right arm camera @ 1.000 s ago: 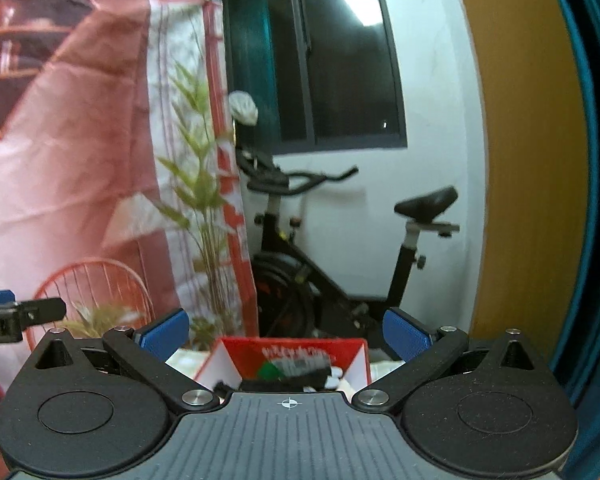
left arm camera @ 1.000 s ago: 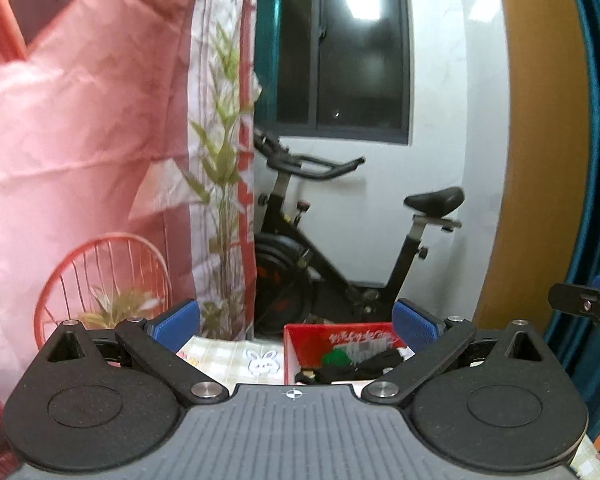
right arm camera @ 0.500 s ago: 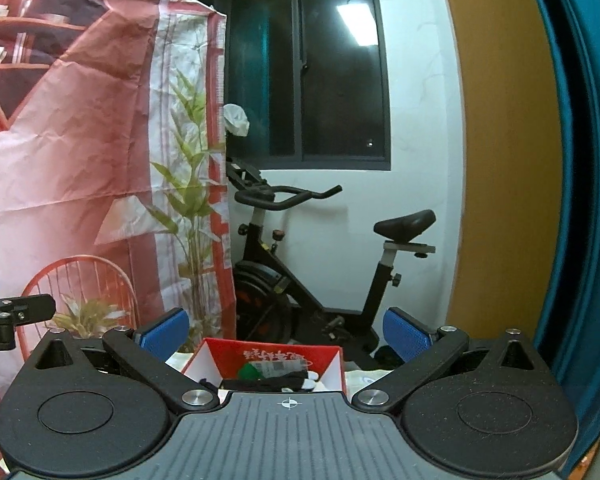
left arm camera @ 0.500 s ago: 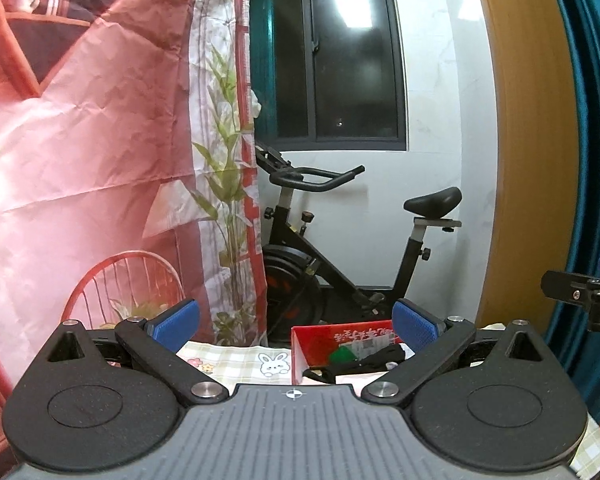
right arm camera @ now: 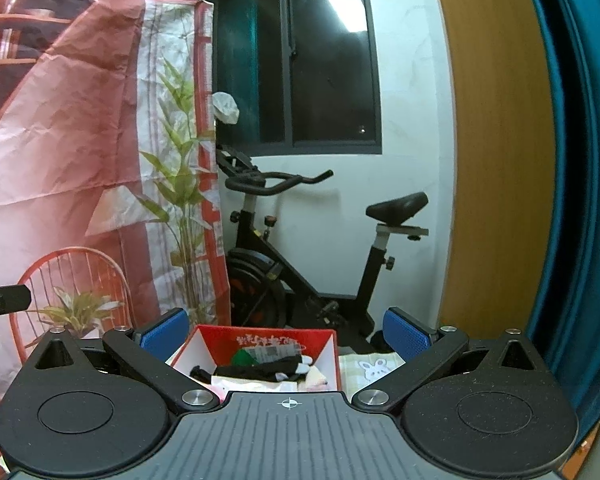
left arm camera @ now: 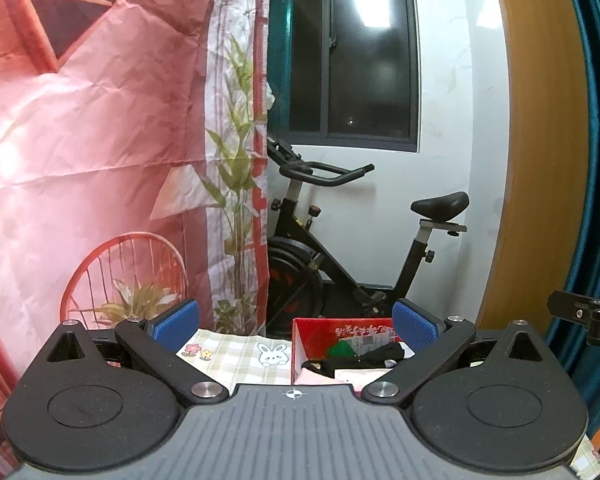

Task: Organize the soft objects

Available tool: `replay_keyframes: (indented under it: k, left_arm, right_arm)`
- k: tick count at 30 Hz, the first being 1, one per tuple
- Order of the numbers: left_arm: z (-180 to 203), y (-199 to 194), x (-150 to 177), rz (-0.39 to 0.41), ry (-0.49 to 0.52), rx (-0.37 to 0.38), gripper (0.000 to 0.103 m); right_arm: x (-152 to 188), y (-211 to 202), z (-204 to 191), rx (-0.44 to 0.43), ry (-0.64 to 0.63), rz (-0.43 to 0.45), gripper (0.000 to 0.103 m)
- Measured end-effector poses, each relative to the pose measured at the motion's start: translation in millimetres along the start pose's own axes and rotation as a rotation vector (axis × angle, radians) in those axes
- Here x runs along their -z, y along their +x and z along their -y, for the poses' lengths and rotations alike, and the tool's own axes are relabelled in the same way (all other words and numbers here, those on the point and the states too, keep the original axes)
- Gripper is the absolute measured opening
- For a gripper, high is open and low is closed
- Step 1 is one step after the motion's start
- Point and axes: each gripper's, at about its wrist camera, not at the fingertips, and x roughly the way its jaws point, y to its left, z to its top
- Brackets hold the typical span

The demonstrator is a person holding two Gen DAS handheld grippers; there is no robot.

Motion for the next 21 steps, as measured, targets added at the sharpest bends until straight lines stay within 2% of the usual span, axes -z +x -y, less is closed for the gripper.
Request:
replay_keyframes:
  k: [21]
  left_arm:
    - [-0.5, -1.9, 2.6, -0.016, -0.015, -0.012, 0.103]
  right_arm:
    - [6.6, 4.1, -5.7, 0.004, -0.003, -0.017, 0.103]
